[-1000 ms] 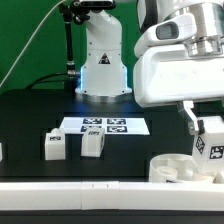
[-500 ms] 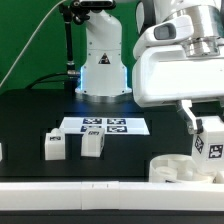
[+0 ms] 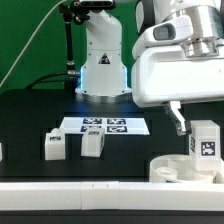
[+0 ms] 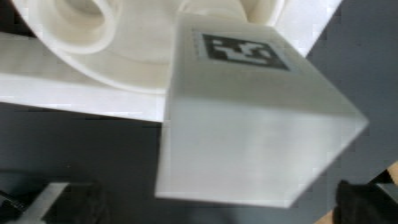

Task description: Assemble stool

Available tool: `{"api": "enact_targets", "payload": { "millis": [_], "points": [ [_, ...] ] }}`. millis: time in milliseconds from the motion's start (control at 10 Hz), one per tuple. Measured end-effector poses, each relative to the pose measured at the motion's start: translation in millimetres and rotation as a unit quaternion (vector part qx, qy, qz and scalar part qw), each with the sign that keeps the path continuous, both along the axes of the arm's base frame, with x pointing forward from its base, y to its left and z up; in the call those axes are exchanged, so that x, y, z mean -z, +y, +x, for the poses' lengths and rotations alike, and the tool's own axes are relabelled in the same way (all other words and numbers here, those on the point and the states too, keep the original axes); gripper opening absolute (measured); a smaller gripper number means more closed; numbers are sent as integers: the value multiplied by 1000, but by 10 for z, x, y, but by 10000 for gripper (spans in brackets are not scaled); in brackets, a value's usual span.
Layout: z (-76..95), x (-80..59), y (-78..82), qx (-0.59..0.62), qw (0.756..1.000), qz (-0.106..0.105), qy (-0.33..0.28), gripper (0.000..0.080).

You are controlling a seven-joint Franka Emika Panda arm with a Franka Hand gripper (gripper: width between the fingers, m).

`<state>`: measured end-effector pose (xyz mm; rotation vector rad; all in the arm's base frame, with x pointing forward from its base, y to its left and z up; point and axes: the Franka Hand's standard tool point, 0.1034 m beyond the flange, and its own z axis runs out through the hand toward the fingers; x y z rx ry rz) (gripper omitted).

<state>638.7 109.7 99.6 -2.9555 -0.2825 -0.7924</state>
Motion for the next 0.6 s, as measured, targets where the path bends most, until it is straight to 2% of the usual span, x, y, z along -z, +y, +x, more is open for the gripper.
{"api": "enact_targets", "payload": {
  "millis": [100,300,600],
  "points": [
    [-4,-66,-9,-1,1000,-1,10,646],
    [11,-290,-27,-2,1000,-1,25,649],
    [9,-258,-25,-2,1000,-1,24,649]
  ]
}}
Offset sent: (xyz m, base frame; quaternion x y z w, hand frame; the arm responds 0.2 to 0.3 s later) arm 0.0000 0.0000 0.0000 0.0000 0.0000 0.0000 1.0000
